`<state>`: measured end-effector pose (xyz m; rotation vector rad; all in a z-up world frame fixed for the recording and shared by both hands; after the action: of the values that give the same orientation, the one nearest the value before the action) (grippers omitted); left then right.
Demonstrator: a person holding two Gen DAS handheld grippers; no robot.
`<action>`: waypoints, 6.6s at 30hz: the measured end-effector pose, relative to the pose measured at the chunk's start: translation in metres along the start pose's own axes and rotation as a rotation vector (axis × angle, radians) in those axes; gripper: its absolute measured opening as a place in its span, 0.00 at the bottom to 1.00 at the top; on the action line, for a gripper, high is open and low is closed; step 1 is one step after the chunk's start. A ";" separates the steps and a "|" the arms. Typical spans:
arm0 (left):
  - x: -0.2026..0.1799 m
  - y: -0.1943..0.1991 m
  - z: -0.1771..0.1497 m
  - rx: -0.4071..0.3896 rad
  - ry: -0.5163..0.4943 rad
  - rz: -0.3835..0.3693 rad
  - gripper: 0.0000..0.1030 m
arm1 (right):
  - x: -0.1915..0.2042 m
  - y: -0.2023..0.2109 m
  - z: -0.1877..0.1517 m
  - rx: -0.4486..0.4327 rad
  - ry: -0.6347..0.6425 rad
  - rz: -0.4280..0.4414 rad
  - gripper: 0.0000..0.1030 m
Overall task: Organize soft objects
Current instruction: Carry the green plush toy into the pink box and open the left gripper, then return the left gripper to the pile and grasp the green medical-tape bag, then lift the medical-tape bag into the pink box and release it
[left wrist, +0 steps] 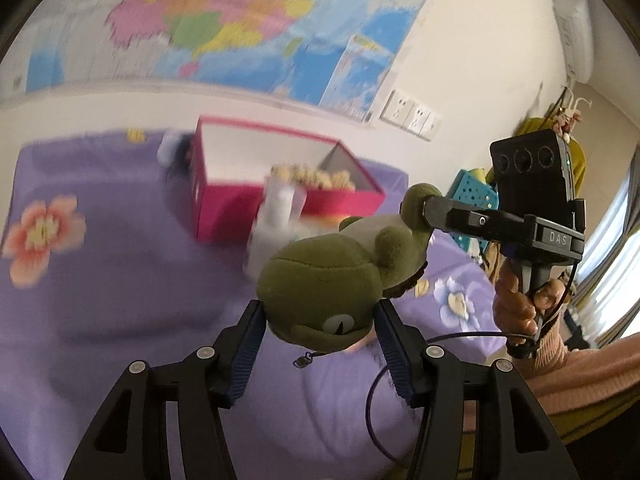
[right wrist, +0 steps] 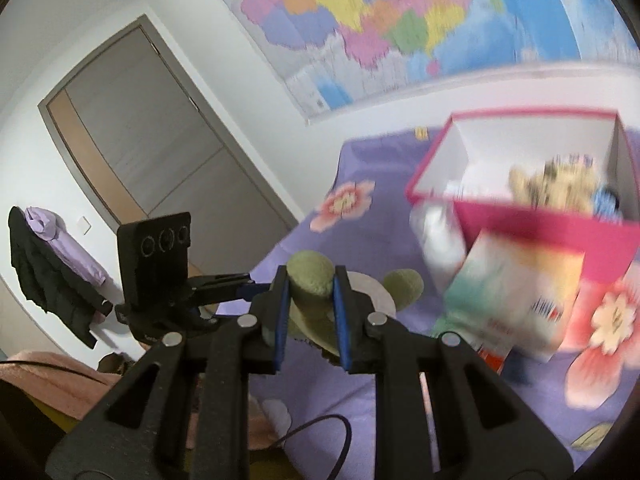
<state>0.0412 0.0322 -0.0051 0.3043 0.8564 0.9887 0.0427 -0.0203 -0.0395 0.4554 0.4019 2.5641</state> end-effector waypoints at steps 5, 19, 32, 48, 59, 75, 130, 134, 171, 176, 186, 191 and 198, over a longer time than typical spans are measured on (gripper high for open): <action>-0.010 0.001 0.044 -0.058 -0.064 0.028 0.55 | -0.007 0.012 0.037 -0.061 0.042 -0.033 0.22; 0.026 -0.064 0.130 -0.055 -0.046 0.104 0.55 | -0.099 -0.016 0.091 -0.089 -0.037 -0.147 0.22; 0.065 -0.131 0.136 0.048 0.028 0.183 0.55 | -0.175 -0.056 0.065 0.003 -0.169 -0.234 0.25; 0.070 -0.092 0.132 -0.089 0.066 0.256 0.55 | -0.170 -0.042 0.045 0.060 -0.113 -0.343 0.32; 0.026 -0.053 0.088 -0.150 0.015 0.211 0.57 | -0.118 0.009 0.029 0.010 -0.076 -0.256 0.34; 0.005 -0.091 0.010 0.010 0.081 0.123 0.57 | -0.100 0.025 -0.060 0.085 -0.194 -0.214 0.35; -0.004 -0.151 -0.051 0.234 0.118 0.046 0.48 | -0.116 -0.008 -0.135 0.179 -0.358 -0.198 0.14; -0.007 -0.148 -0.052 0.232 0.104 0.040 0.46 | -0.107 -0.004 -0.131 0.167 -0.324 -0.193 0.07; -0.039 -0.140 0.118 0.017 -0.092 0.144 0.41 | -0.143 0.026 0.036 -0.063 -0.129 -0.244 0.07; -0.022 -0.156 0.137 0.029 -0.071 0.189 0.41 | -0.166 0.008 0.048 -0.046 -0.153 -0.259 0.07; 0.012 -0.190 0.155 0.100 0.005 0.234 0.41 | -0.208 -0.024 0.050 0.002 -0.233 -0.290 0.08; 0.027 -0.199 0.158 0.114 0.052 0.253 0.43 | -0.225 -0.036 0.046 0.033 -0.261 -0.332 0.12; 0.033 -0.190 0.154 0.082 0.053 0.279 0.44 | -0.238 -0.032 0.039 0.033 -0.279 -0.391 0.18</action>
<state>0.2801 -0.0210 -0.0330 0.4784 0.9199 1.2260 0.2663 -0.1108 -0.0734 0.6645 0.3882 2.0858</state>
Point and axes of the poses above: each gripper's, at about its wrist camera, not at the fingertips, and y roughly against the way its jaws point, x to its left, z to its top, the point moved 8 cm from there along -y, roughly the way its jaws point, and after that the axes turned 11 degrees about y, right-handed, at the moved point
